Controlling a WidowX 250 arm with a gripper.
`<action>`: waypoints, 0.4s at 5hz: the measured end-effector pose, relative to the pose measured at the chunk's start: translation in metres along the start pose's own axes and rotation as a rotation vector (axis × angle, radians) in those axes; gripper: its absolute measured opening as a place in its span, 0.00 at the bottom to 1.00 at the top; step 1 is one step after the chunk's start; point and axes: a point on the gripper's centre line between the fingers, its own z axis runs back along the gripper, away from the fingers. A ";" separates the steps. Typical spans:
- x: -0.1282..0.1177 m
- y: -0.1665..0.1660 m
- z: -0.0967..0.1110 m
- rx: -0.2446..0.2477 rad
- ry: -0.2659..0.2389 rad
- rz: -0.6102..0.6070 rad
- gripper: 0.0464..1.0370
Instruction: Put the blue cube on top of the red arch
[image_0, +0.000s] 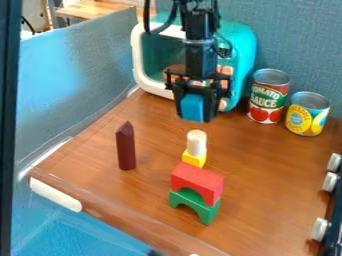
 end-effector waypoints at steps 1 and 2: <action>-0.004 0.005 0.002 0.016 0.019 0.011 0.57; -0.019 -0.006 0.006 0.083 0.022 -0.068 0.57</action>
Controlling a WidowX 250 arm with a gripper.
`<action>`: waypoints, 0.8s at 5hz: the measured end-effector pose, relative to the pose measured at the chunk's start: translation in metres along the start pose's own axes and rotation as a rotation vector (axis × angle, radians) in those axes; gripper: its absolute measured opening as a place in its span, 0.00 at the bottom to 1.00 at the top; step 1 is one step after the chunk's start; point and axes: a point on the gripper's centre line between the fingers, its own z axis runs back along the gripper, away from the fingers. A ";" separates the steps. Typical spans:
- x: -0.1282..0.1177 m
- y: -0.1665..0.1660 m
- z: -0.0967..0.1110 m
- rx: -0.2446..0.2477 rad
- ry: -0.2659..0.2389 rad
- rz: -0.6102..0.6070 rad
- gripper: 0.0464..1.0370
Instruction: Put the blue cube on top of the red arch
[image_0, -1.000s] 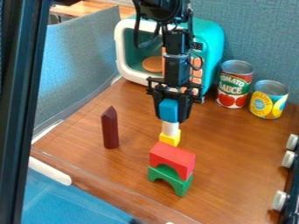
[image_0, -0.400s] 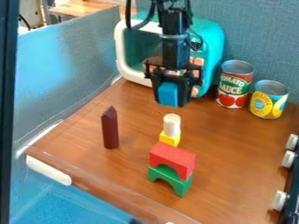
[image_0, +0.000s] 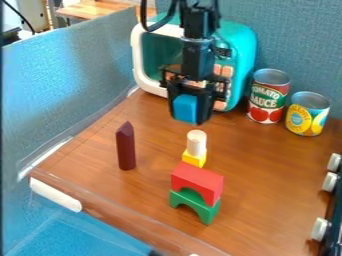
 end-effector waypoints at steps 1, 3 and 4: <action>-0.033 -0.029 0.007 0.026 -0.033 -0.106 0.57; -0.075 -0.045 0.004 -0.044 -0.025 -0.133 0.57; -0.076 -0.043 -0.008 -0.018 -0.018 -0.119 0.57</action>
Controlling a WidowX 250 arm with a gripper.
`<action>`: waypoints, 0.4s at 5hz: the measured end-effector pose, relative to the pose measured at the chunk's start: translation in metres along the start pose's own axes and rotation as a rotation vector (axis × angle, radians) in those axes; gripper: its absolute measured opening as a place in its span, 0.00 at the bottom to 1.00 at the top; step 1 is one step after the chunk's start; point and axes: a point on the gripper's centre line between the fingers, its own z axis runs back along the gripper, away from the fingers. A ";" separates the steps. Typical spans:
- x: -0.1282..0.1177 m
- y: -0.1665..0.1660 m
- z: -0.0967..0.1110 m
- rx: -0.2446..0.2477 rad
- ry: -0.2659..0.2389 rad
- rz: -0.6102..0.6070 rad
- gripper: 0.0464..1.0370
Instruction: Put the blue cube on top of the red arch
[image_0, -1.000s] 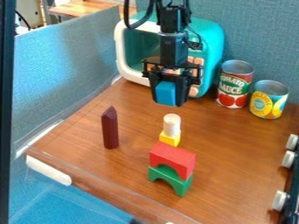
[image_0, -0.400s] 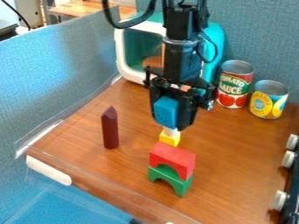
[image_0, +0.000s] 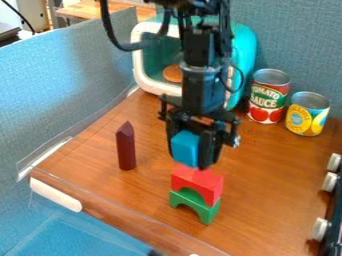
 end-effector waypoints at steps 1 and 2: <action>0.008 0.003 -0.018 0.021 0.015 0.021 0.57; 0.017 0.005 -0.026 0.021 0.022 0.016 0.57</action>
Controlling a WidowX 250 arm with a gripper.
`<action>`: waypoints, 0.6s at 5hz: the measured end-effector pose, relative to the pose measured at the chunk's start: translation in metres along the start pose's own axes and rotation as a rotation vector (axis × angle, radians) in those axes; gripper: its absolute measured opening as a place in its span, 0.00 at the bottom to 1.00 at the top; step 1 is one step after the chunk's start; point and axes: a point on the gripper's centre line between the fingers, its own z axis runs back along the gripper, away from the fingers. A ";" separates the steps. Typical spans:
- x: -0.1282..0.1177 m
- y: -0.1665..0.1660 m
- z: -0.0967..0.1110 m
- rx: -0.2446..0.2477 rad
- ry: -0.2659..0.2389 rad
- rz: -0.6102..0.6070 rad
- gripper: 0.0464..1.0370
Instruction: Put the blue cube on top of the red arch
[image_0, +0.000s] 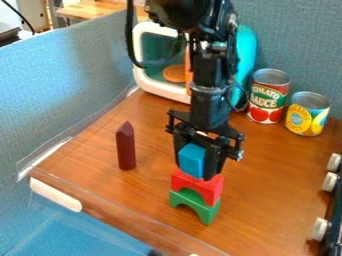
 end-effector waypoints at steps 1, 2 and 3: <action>0.003 0.001 -0.003 -0.006 0.015 -0.009 0.57; 0.007 0.000 -0.001 -0.007 0.008 -0.008 0.57; 0.006 0.001 -0.002 -0.008 0.019 -0.003 0.57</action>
